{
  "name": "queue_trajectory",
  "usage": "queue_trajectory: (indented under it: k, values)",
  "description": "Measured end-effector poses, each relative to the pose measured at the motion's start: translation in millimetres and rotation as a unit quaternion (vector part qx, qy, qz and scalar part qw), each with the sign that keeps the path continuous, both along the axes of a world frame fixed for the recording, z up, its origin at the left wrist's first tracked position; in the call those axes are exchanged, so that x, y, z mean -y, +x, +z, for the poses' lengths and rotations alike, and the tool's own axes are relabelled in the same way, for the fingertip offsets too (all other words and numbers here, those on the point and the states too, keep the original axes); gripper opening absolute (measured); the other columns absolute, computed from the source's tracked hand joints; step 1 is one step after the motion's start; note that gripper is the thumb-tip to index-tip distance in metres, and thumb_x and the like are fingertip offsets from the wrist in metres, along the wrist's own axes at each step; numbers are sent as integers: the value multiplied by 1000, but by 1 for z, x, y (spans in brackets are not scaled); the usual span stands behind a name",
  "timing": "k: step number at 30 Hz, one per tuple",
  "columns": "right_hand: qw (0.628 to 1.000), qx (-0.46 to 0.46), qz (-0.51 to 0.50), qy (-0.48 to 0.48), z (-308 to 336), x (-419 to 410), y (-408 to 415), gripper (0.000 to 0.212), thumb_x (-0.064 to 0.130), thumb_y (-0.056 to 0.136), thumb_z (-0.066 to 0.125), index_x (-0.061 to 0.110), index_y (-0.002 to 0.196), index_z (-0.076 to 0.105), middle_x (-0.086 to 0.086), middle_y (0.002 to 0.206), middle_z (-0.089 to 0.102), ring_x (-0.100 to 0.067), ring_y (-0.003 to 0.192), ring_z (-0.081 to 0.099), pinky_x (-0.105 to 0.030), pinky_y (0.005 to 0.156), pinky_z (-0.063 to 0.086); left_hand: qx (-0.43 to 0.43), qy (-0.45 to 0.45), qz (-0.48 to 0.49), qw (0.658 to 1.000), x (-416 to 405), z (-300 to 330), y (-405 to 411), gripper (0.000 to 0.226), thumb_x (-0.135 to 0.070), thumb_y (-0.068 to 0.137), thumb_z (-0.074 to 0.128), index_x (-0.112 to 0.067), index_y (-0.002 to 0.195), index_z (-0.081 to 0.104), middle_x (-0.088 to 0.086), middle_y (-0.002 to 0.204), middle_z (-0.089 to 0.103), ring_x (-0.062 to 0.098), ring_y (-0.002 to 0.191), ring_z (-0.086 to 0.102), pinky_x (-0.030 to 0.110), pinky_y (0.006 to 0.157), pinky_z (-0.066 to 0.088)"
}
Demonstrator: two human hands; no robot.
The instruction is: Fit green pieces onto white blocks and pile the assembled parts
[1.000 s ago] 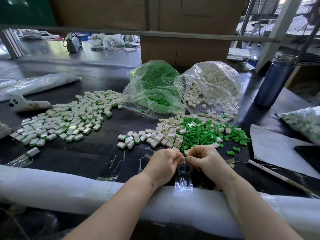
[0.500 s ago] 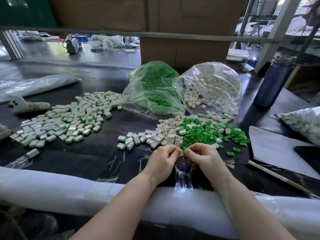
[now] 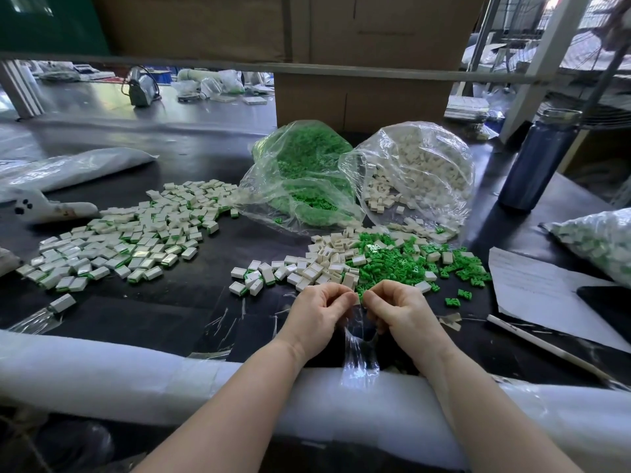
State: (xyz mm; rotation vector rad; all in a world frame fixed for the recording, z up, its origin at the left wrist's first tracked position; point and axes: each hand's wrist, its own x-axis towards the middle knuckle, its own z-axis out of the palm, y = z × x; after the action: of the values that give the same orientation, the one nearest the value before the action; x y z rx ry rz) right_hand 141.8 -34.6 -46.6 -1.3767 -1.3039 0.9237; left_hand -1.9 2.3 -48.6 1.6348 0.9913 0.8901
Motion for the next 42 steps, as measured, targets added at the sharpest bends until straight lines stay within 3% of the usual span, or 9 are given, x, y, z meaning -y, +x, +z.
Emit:
queue_trajectory:
  k: [6,10,14,17,25,29,33,37,42]
  values:
    - [1000,7,10,-10,-3,-3,1,30,4,89,57,14,62,56,11,43,49,1,41,42,-12,44,35,-23,14,-14,1000,1,0,0,15,-11,90,58,-6,84,71,-15,53,55,-4,52,47,12,59,38]
    - [999,27,19,-23,-2,-2,2,29,3,89,57,12,62,57,10,46,46,1,42,39,-12,44,32,-51,29,-38,998,3,2,-2,16,-12,90,58,-3,87,71,-4,67,59,6,65,49,23,70,42]
    - [997,67,31,-38,1,0,2,23,3,88,58,9,66,60,-2,57,50,-10,55,44,-24,56,37,-110,71,-69,989,4,5,-4,21,-12,90,58,-10,69,61,-6,62,51,8,64,44,26,69,39]
    - [994,93,32,-41,2,1,1,20,1,86,58,6,67,61,-10,63,53,-19,62,46,-33,64,40,-144,98,-69,982,3,4,-3,15,-12,89,59,-11,76,66,-7,65,53,8,67,47,27,71,41]
    - [999,49,-16,-12,0,-1,-1,27,10,88,60,17,62,58,10,46,47,-3,47,40,-20,51,34,-57,45,-13,997,1,-1,0,11,-15,90,59,-14,89,70,-10,70,62,1,65,53,19,71,46]
    - [999,34,-22,5,0,0,-1,24,10,88,62,17,65,60,10,49,53,-3,49,46,-18,52,39,-23,15,-12,1000,0,-1,0,10,-14,90,59,-16,88,69,2,78,66,11,72,58,32,76,51]
    - [999,19,-27,8,1,0,-1,21,10,87,63,15,67,62,6,55,56,-7,53,50,-18,52,41,1,11,-18,1000,1,0,0,13,-12,89,59,-23,86,66,-1,73,64,10,65,55,22,66,50]
    - [1000,-15,-24,-6,3,1,-1,22,5,87,62,12,66,62,5,50,58,-2,46,52,-14,46,40,-9,18,-19,1000,0,0,-1,13,-13,89,59,-23,81,63,1,73,63,12,68,57,24,68,50]
    - [1000,5,-8,-28,4,3,0,24,6,86,63,10,62,62,4,49,57,-1,42,48,-15,45,39,-15,3,-35,999,1,0,-2,17,-11,89,59,-22,78,63,-5,68,61,0,59,54,13,61,46]
